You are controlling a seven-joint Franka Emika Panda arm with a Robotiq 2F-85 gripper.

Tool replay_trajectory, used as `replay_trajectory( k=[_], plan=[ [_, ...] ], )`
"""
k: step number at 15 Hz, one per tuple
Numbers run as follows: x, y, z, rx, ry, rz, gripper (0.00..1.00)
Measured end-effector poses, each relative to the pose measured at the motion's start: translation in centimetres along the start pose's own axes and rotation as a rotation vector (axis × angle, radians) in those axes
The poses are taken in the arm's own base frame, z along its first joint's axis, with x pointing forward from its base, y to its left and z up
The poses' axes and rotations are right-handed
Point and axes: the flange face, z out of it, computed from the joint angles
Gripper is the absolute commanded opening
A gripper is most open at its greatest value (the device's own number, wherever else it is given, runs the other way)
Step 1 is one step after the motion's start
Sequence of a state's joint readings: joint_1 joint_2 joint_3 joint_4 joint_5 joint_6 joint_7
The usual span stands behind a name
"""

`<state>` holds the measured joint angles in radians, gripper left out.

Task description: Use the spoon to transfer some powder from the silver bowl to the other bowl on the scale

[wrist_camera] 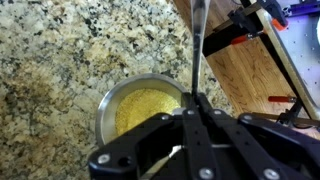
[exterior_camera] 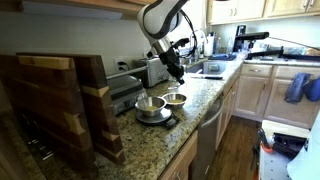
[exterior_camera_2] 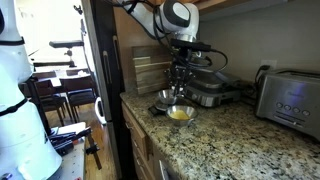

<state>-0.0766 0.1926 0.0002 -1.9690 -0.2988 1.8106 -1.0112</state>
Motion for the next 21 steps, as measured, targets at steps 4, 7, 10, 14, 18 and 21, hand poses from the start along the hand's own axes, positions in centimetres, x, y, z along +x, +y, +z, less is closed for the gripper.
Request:
replay_trajectory(
  k=[4, 7, 10, 14, 18, 21],
  plan=[
    [0.5, -0.2, -0.3, -0.02, -0.02, 0.01, 0.03],
    [0.4, -0.1, -0.4, -0.032, -0.038, 0.019, 0.04],
    [0.2, 0.0, -0.4, -0.048, -0.06, 0.036, 0.03],
    [0.0, 0.3, -0.2, -0.072, -0.098, 0.06, 0.03],
    [0.2, 0.5, 0.8, -0.086, -0.147, 0.072, 0.03],
    [0.8, 0.7, 2.0, -0.092, -0.191, 0.07, 0.03]
  ],
)
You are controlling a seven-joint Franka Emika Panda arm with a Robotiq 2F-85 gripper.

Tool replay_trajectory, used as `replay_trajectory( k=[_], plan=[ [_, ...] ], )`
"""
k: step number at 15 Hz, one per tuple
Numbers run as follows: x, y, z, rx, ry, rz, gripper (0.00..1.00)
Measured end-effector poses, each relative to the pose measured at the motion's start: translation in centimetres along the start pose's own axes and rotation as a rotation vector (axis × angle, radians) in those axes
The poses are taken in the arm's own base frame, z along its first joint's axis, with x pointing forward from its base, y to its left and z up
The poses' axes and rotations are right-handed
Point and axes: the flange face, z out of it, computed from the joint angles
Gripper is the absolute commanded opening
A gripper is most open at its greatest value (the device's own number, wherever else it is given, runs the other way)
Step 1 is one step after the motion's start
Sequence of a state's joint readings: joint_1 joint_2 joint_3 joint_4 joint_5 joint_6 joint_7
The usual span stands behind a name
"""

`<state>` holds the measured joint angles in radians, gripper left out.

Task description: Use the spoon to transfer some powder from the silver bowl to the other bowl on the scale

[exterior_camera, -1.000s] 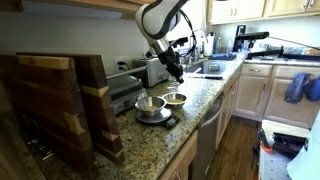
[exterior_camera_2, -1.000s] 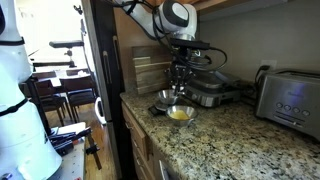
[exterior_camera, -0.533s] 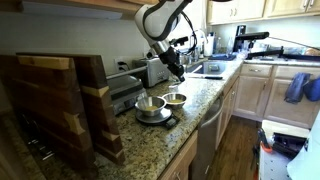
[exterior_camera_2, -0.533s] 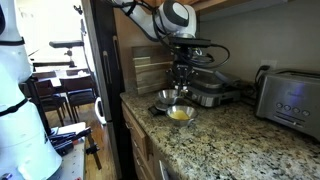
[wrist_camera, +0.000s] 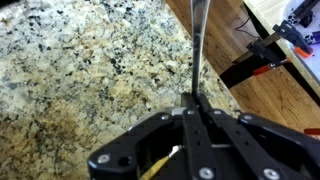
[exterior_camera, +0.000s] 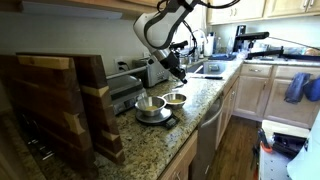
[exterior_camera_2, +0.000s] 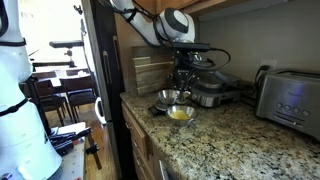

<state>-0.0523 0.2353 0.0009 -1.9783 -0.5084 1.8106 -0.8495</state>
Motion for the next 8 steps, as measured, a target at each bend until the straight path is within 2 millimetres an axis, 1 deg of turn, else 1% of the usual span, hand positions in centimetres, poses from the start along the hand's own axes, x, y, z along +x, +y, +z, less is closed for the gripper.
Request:
replay_trajectory(
  k=[8],
  plan=[
    [2.8, 0.0, 2.5, -0.051, -0.127, -0.005, 0.03]
  ],
)
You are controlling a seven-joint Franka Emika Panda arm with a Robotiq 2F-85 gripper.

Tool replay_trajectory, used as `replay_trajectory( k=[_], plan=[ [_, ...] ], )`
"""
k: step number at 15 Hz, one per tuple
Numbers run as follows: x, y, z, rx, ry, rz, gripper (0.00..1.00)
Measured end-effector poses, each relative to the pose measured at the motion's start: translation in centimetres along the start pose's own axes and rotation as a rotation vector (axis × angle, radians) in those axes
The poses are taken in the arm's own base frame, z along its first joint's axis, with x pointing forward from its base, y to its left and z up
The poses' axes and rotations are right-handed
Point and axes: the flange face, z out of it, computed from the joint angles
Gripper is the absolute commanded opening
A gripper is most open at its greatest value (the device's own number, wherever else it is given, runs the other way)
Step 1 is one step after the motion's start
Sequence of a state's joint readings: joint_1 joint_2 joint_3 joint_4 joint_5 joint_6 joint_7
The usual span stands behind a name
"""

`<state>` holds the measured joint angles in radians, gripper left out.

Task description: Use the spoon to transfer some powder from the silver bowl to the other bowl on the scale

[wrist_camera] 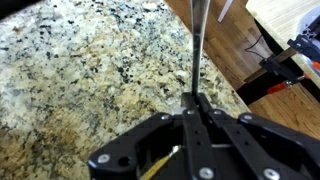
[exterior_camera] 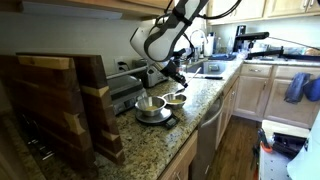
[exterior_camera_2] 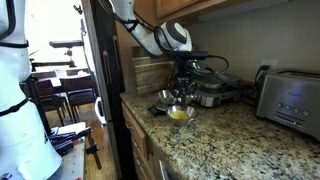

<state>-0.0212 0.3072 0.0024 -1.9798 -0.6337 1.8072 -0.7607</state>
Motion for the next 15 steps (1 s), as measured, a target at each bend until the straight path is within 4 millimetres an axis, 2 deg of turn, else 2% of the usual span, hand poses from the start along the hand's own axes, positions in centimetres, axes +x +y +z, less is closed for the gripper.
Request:
replay_trajectory(
  k=[9, 15],
  plan=[
    [4.3, -1.6, 1.6, -0.073, -0.197, -0.078, 0.03],
    [6.4, -2.2, 2.4, -0.124, -0.285, -0.13, 0.03]
  ],
)
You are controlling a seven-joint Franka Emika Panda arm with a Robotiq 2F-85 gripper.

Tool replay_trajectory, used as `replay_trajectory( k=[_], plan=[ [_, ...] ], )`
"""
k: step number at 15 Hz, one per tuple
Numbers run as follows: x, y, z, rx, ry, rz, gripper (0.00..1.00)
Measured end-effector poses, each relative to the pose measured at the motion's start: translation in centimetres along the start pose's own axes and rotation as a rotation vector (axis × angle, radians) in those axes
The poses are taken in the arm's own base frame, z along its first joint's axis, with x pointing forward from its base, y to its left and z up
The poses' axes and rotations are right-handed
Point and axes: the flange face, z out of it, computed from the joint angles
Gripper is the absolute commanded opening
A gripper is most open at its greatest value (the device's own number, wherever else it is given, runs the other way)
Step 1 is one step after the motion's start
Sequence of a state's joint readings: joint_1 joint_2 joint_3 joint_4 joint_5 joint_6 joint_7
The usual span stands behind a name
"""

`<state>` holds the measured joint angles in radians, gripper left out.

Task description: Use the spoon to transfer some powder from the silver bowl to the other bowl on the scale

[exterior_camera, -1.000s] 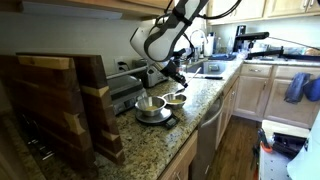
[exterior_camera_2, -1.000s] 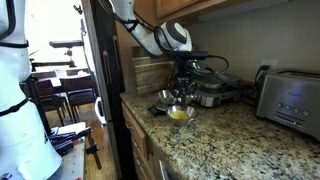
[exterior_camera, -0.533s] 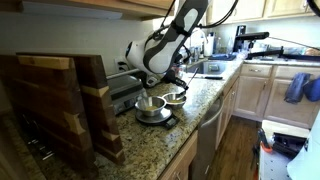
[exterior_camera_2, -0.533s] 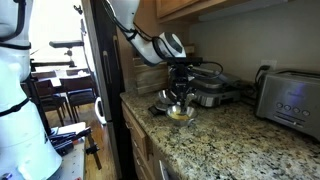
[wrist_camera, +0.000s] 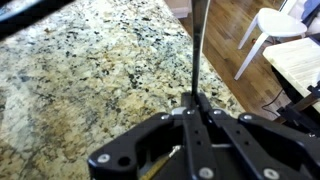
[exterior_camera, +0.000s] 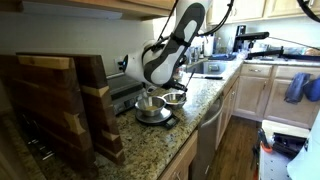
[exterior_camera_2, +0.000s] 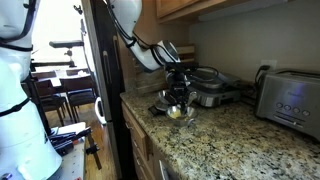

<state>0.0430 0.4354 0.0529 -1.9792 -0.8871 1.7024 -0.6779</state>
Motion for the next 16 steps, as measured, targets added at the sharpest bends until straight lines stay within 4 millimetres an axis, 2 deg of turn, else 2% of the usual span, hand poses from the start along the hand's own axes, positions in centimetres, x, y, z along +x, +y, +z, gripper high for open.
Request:
replay_trajectory(
  k=[8, 16],
  plan=[
    [2.1, 0.3, 0.8, -0.065, -0.069, -0.021, 0.03],
    [3.2, 0.5, 0.4, -0.123, -0.105, -0.035, 0.03]
  ],
)
